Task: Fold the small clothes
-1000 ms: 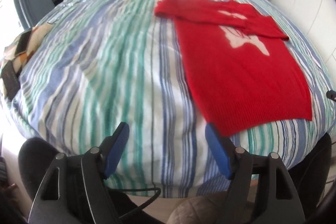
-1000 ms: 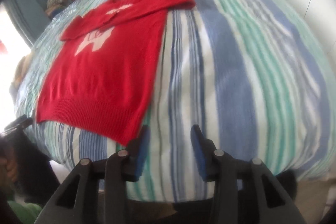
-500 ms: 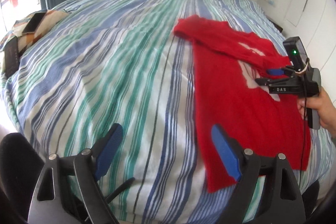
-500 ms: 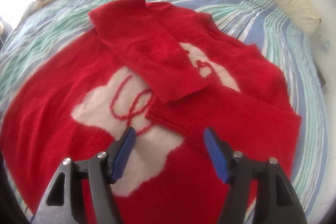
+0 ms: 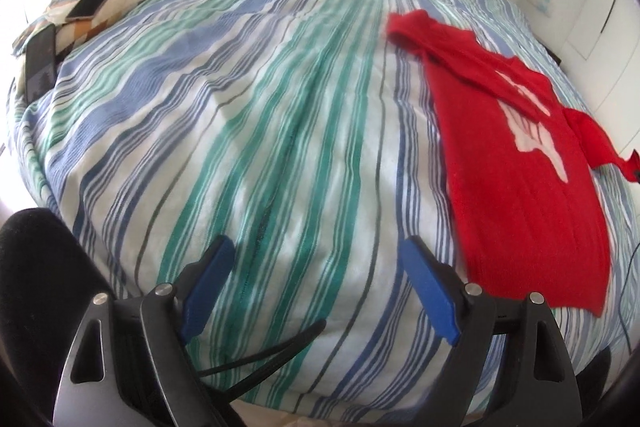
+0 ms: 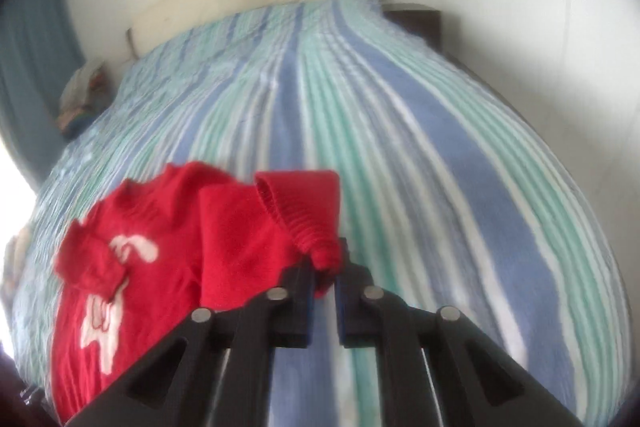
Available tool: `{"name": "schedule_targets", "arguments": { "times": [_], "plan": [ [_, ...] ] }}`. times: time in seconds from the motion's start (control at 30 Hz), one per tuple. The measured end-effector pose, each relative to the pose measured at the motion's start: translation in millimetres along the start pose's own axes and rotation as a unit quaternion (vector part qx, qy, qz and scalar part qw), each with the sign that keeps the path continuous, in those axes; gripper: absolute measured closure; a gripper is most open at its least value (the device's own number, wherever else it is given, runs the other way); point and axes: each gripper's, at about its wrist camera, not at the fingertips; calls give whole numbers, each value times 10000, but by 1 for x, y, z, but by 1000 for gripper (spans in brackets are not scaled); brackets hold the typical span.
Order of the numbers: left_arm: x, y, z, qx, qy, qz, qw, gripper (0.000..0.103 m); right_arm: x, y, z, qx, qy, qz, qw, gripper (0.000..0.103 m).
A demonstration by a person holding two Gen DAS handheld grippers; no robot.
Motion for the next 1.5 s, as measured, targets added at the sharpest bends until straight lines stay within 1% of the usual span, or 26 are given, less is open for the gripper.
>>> {"name": "schedule_targets", "arguments": {
  "times": [0.07,0.13,0.17,0.23,0.37,0.43,0.5,0.6,0.63,0.67,0.73,0.83,0.93,1.0,1.03,1.07,1.13,1.17,1.2,1.23,1.27,1.3,1.37,1.43,1.47,1.5],
  "plan": [
    [7,-2,-1,-41,-46,58,10000,15,57,5,-1,28,-610,340,9976,95],
    [16,-3,-3,-82,-148,75,9998,15,97,4,5,-2,-1061,475,9932,95],
    [20,-3,-4,-93,-219,64,9997,15,110,1,11,-42,-1206,493,9915,96],
    [29,1,-6,-82,-348,49,9993,15,123,-5,20,-89,-1338,524,9896,96],
    [37,8,-7,-7,-538,-45,9985,15,131,-11,30,-11,-1448,702,9870,96],
    [39,7,-6,-36,-619,-124,9980,15,141,-19,35,-108,-1640,718,9838,97],
    [39,3,-4,-121,-689,-197,9974,15,150,-26,41,-161,-1776,646,9819,97],
    [39,2,-2,-187,-734,-255,9968,15,160,-27,44,-134,-2010,415,9786,97],
    [39,3,-3,-182,-752,-268,9966,15,164,-24,44,-111,-2121,296,9767,95],
    [38,4,-3,-173,-779,-287,9964,15,170,-21,45,-101,-2238,176,9744,91],
    [38,5,-6,-164,-851,-336,9957,15,178,-13,45,-63,-2370,199,9713,88],
    [40,6,-16,-146,-1020,-396,9939,15,185,3,45,78,-2329,608,9706,84],
    [49,12,-39,24,-1274,-366,9912,15,181,22,47,189,-2132,1010,9716,82],
    [59,22,-62,287,-1424,-266,9890,15,166,37,52,212,-1856,900,9783,78],
    [65,28,-76,455,-1463,-203,9880,15,154,44,58,203,-1660,769,9829,71],
    [71,33,-89,614,-1489,-114,9869,11,140,51,67,190,-1437,656,9873,62],
    [90,36,-116,806,-1626,194,9832,4,108,61,88,143,-958,441,9943,50],
    [103,34,-128,810,-1787,335,9800,4,92,65,100,121,-723,327,9968,49],
    [119,28,-138,779,-2001,430,9757,4,78,66,113,91,-513,238,9984,49],
    [139,19,-147,676,-2337,556,9683,4,65,65,125,49,-350,203,9992,49],
    [161,8,-152,543,-2768,669,9571,4,55,61,137,1,-240,192,9995,49],
    [184,-5,-155,440,-3219,719,9430,4,50,59,149,-51,-181,178,9997,49],
    [226,-31,-154,422,-4062,524,9113,4,45,51,168,-137,-117,224,9996,48],
    [258,-58,-147,486,-4835,203,8737,4,44,49,182,-37,-19,337,9994,45],
    [269,-70,-144,488,-5095,94,8591,4,43,50,186,47,39,356,9993,43],
    [277,-83,-145,424,-5231,67,8512,4,42,50,187,73,71,368,9993,42]
  ]
}}
Point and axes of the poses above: each gripper's, at about its wrist camera, not at the fingertips, and y roughly against the way its jaws point, x to its right, z to its underside, and after that the axes turned 7 degrees about -y, right-handed
